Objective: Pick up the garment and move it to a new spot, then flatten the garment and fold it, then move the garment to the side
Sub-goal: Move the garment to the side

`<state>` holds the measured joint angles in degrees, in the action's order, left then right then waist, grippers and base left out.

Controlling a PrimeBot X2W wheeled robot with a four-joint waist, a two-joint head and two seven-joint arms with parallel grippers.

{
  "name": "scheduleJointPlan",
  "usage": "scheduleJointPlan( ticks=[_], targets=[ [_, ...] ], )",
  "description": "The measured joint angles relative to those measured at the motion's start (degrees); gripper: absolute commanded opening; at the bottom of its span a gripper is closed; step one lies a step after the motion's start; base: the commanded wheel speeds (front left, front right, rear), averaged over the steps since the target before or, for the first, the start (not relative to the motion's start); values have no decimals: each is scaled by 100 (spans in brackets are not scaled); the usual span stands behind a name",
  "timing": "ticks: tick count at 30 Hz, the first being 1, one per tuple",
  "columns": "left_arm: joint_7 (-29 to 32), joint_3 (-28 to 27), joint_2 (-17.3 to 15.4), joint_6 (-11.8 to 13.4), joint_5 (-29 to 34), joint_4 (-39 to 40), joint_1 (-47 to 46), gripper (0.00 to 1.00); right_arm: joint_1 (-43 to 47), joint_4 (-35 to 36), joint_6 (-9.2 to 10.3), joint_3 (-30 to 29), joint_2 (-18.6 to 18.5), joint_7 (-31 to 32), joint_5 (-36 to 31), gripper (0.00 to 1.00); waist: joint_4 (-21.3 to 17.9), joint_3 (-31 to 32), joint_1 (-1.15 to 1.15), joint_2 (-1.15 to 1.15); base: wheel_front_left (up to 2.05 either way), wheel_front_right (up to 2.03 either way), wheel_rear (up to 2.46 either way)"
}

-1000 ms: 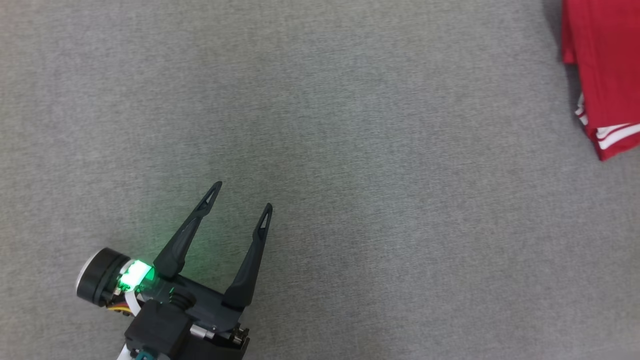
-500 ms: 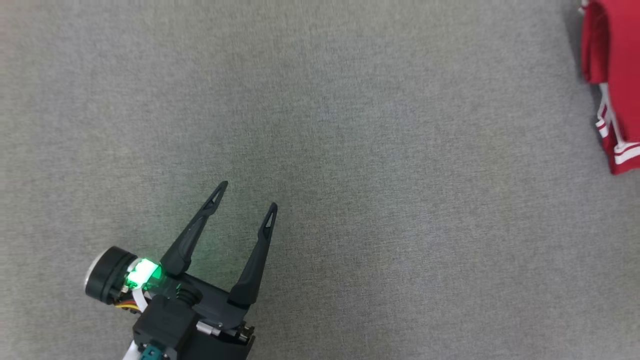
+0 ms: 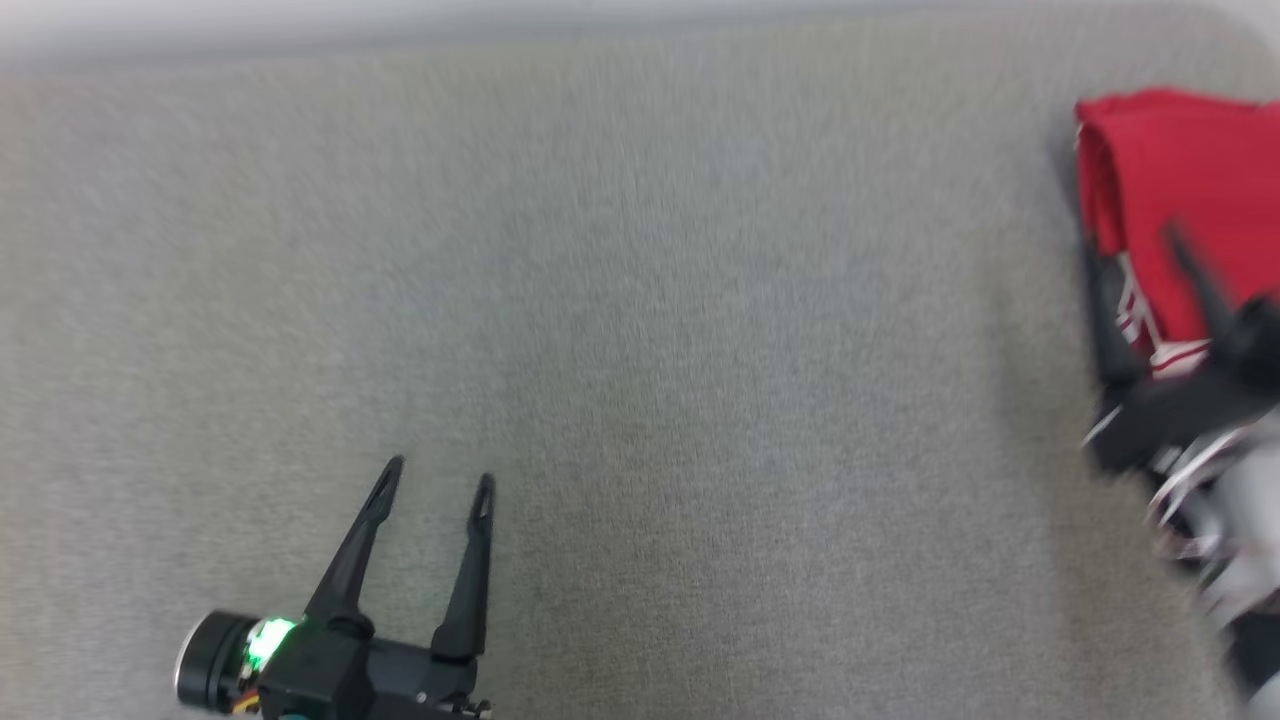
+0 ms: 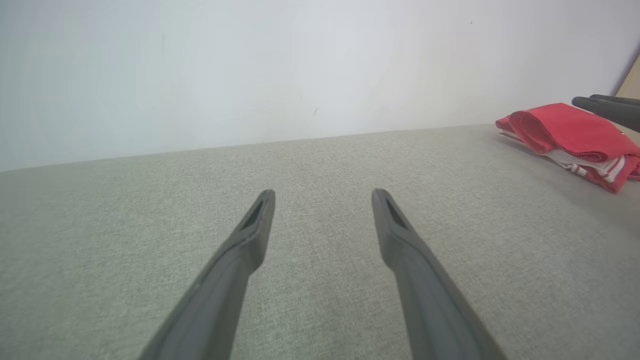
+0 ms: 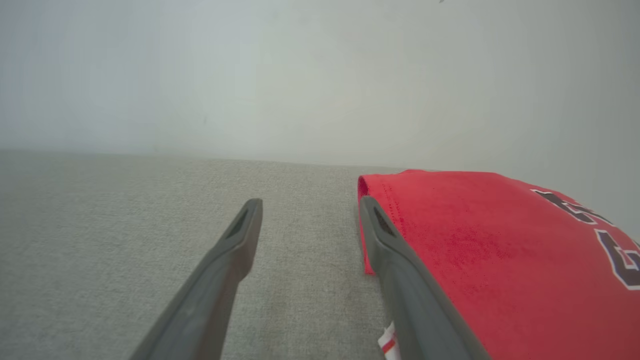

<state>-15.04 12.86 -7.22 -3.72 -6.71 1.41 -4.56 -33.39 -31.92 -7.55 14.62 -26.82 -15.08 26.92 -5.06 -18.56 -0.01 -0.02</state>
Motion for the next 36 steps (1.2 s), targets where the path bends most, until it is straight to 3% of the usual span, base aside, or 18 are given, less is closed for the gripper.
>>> scheduleJointPlan(
  ticks=[7, 13, 18, 26, 36],
  targets=[
    [0, -309, 189, 154, -241, -332, 352, 100, 1182, 1005, 0, -535, 910, -1, -754, 100, 112, 678, -1, 0, 0, 0, 0],
    [0, -422, 314, 194, -332, -525, 632, 100, 2162, 1786, 0, -790, 1437, 0, -1293, 100, 217, 1225, -1, 0, 0, 0, 0],
    [0, -630, 368, 278, -409, -467, 842, 100, 2641, 2427, 0, -904, 1678, -1, -1440, 100, 287, 1571, -1, 0, 0, 0, 0],
    [-1, -777, 413, 162, -289, -89, 1146, 100, 3561, 3297, 0, -1234, 1929, -4, -1700, 100, 429, 2043, 0, 0, 0, 0, 0],
    [0, -803, 426, 19, 120, -148, 1636, 100, 4487, 3375, 0, -1380, 2128, -3, -1788, 100, 583, 2374, 0, 2, 0, 0, 0]
  ],
)
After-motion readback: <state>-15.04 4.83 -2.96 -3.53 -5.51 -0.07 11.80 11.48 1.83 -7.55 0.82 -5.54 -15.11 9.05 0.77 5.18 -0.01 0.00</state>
